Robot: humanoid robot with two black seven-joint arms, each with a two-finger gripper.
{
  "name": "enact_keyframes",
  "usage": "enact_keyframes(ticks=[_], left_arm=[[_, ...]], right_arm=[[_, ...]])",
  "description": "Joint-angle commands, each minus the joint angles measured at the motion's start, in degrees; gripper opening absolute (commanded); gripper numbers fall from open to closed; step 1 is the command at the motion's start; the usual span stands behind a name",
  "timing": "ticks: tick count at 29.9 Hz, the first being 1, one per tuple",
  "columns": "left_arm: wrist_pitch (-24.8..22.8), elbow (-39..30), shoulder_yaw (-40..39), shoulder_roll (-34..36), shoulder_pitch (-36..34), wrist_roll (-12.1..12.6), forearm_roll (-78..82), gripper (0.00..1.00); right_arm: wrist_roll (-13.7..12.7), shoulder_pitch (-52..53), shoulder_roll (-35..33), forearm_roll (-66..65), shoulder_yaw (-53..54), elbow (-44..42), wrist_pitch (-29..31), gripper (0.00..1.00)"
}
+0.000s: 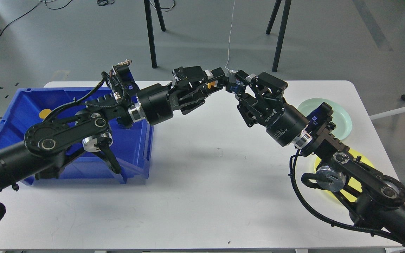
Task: Pass button and place on color plate
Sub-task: 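Grasp the yellow button with the right gripper and open the left gripper, then carry the yellow button with the right gripper over the yellow plate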
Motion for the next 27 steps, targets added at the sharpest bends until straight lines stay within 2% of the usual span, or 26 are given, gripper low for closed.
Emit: enact_keyframes(ticks=[1, 8, 11, 20, 22, 27], left_arm=[[0.11, 0.02, -0.02, 0.00, 0.00, 0.01, -0.18, 0.79], [0.38, 0.11, -0.03, -0.44, 0.09, 0.01, -0.36, 0.80], [0.46, 0.11, -0.11, -0.44, 0.09, 0.01, -0.36, 0.80], [0.46, 0.11, -0.11, -0.53, 0.09, 0.01, -0.45, 0.80], [0.46, 0.20, -0.11, -0.53, 0.09, 0.01, -0.45, 0.80], [0.46, 0.11, -0.11, -0.53, 0.09, 0.01, -0.53, 0.80]], right_arm=[[0.06, -0.07, -0.02, -0.01, -0.01, -0.09, -0.65, 0.04], [0.32, -2.09, -2.12, 0.16, 2.09, -0.18, -1.71, 0.03], [0.67, -5.77, -5.54, 0.16, 4.90, -0.09, -4.69, 0.03], [1.02, -25.37, -12.93, 0.25, 14.66, 2.36, -19.28, 0.03], [2.66, -30.28, -13.47, 0.34, 16.32, 3.59, -19.90, 0.01], [2.66, -38.91, -13.12, 3.05, 19.93, 4.48, -19.82, 0.01]])
